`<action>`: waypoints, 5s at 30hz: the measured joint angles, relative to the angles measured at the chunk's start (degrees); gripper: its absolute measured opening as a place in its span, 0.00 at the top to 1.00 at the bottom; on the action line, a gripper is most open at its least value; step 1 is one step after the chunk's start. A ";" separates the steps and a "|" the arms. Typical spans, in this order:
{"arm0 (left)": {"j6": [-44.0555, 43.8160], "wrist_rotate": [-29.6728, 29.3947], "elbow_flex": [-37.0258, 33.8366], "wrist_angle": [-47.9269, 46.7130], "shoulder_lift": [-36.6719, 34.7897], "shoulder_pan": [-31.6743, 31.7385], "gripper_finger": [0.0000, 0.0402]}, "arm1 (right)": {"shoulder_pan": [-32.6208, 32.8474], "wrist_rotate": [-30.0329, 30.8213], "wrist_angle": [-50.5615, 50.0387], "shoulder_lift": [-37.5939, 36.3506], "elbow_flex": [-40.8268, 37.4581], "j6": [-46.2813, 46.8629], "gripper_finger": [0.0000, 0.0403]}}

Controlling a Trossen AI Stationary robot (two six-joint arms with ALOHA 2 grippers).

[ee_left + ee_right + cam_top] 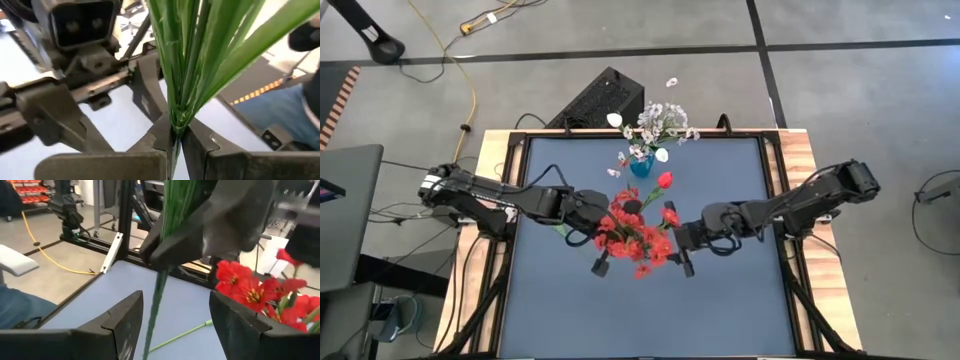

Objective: Sort flowers into vase by color
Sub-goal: Put the red flowers into the purple vase, then put the red tulip into the purple vase

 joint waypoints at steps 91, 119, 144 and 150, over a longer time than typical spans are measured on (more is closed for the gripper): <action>-4.57 -17.05 -41.07 19.27 -37.89 9.38 0.68 | -11.73 7.50 65.62 24.52 -17.03 6.28 0.92; -4.70 -17.05 -41.07 19.06 -37.89 9.38 0.68 | -12.04 7.28 46.65 21.93 -12.67 9.00 0.48; -8.79 -10.64 -41.07 4.23 -37.29 9.35 0.68 | -6.62 6.42 -28.36 1.11 3.48 12.82 0.43; -10.82 -5.01 -41.03 -8.19 -32.72 9.26 0.68 | -3.48 5.18 -33.95 -0.46 3.52 16.48 0.43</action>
